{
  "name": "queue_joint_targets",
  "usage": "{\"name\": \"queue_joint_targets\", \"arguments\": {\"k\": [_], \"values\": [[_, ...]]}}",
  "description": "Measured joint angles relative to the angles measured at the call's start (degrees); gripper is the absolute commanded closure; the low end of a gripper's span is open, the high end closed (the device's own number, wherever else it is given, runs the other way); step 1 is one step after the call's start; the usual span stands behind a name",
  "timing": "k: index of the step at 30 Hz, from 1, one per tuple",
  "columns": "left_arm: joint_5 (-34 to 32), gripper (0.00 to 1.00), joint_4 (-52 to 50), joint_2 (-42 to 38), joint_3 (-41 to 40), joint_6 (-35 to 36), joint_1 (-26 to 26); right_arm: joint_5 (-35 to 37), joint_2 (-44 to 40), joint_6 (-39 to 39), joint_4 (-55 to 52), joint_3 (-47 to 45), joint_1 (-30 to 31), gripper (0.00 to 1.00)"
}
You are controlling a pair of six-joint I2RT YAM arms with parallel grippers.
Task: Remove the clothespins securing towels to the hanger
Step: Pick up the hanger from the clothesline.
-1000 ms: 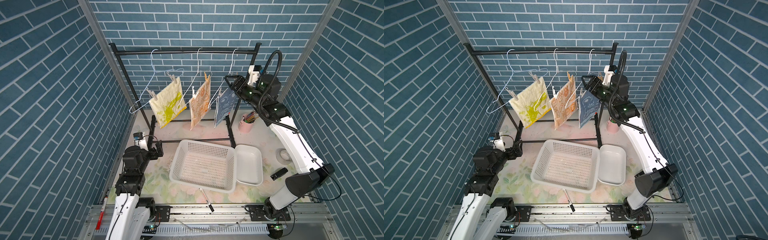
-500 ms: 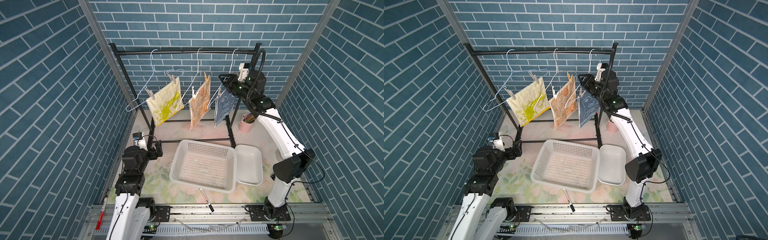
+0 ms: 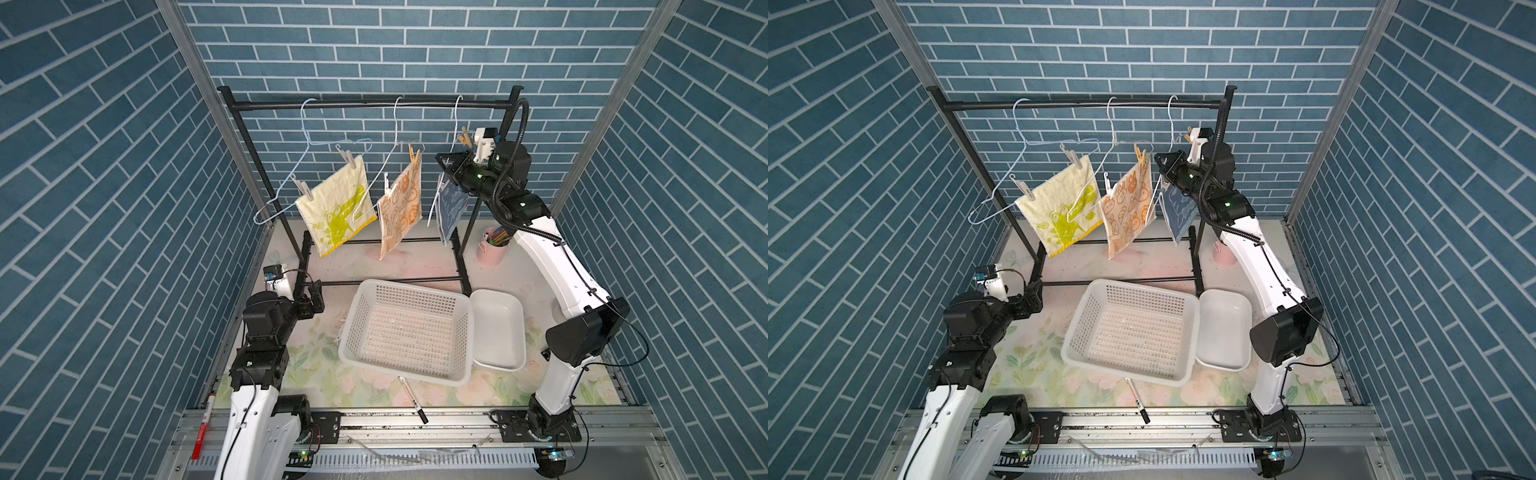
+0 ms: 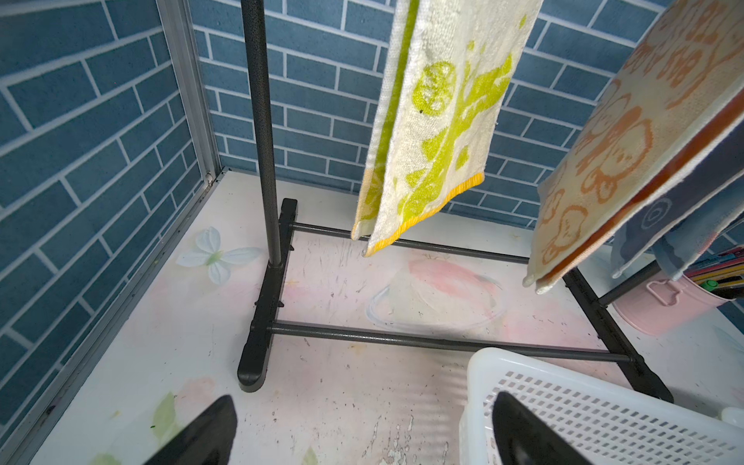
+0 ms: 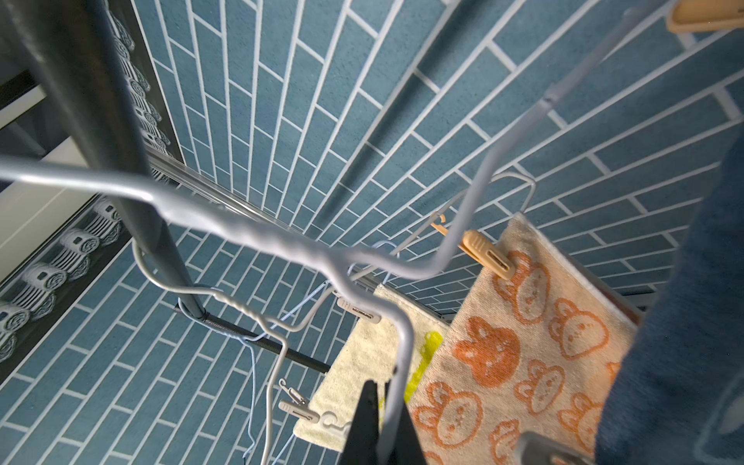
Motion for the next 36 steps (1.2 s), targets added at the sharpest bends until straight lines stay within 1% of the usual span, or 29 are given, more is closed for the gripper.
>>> {"name": "queue_joint_targets", "arguments": {"k": [9, 17, 24, 27, 30, 33, 36], "values": [[1.2, 0.01, 0.5, 0.0, -0.3, -0.4, 0.8, -5.3, -1.0, -1.9, -1.5, 0.6, 0.2, 1.0], [1.6, 0.0, 0.9, 0.0, -0.8, -0.5, 0.8, -8.9, -6.9, -8.1, -1.9, -2.4, 0.7, 1.0], [1.7, 0.01, 1.0, 0.0, -0.9, -0.5, 0.8, -11.3, -9.5, -12.3, -2.7, -3.3, 0.7, 1.0], [2.5, 0.06, 1.4, 0.0, -0.9, 0.0, 0.9, -13.0, -12.7, -15.0, -4.7, -7.6, 0.7, 1.0], [4.6, 0.13, 2.3, -0.5, -0.9, 1.2, 0.9, -14.0, -17.7, -19.0, -10.0, -12.6, 0.7, 1.0], [8.6, 0.19, 3.7, -1.5, -0.9, 2.8, 1.0, -14.3, -23.0, -22.8, -16.4, -15.6, 0.7, 1.0], [12.9, 0.22, 3.8, -2.4, 0.3, 4.2, 0.9, -15.3, -27.7, -26.2, -23.2, -16.1, 0.6, 1.0]]}}
